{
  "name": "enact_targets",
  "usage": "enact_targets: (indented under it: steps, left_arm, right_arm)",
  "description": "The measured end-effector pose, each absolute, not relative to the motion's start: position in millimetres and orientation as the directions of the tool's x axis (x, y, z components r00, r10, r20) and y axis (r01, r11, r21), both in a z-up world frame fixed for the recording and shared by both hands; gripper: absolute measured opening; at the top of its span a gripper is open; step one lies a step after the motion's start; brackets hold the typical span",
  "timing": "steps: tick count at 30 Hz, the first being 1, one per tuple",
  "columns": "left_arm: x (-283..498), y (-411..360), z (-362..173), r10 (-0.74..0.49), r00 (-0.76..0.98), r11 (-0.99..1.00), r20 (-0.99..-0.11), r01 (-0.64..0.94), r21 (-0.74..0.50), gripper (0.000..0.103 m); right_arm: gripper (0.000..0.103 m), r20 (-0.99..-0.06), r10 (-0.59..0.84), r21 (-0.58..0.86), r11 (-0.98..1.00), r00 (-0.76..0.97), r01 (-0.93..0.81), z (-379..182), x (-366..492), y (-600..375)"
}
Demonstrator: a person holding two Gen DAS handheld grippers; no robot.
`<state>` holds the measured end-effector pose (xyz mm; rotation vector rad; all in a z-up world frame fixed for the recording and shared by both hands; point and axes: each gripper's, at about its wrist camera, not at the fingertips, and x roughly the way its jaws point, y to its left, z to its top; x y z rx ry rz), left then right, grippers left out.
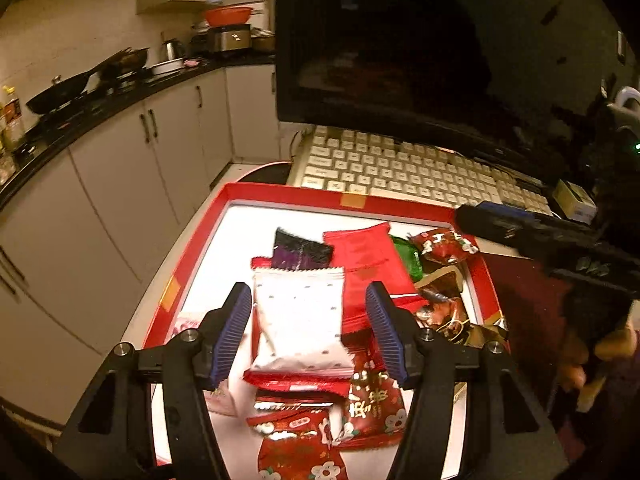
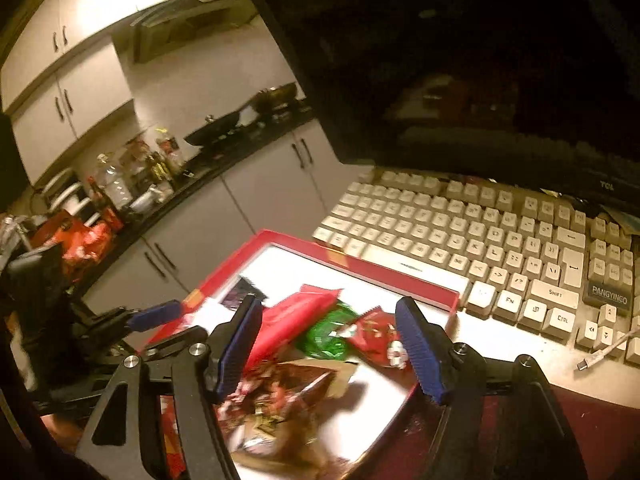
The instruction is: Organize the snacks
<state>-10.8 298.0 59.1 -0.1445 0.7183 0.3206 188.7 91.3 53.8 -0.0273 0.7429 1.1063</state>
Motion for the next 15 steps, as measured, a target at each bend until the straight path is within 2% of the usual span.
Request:
enact_targets:
  steps: [8, 15]
  left_arm:
    - [7, 283, 76, 0.187, 0.767, 0.966, -0.614, -0.259, -0.029, 0.062]
    - [0, 247, 92, 0.167, 0.801, 0.977, -0.575, -0.212, -0.011, 0.073]
  right_arm:
    - [0.074, -0.561, 0.741, 0.171, 0.541, 0.371, -0.823, 59, 180, 88]
    - [0.075, -0.624, 0.554, 0.011, 0.712, 0.552, -0.702, 78, 170, 70]
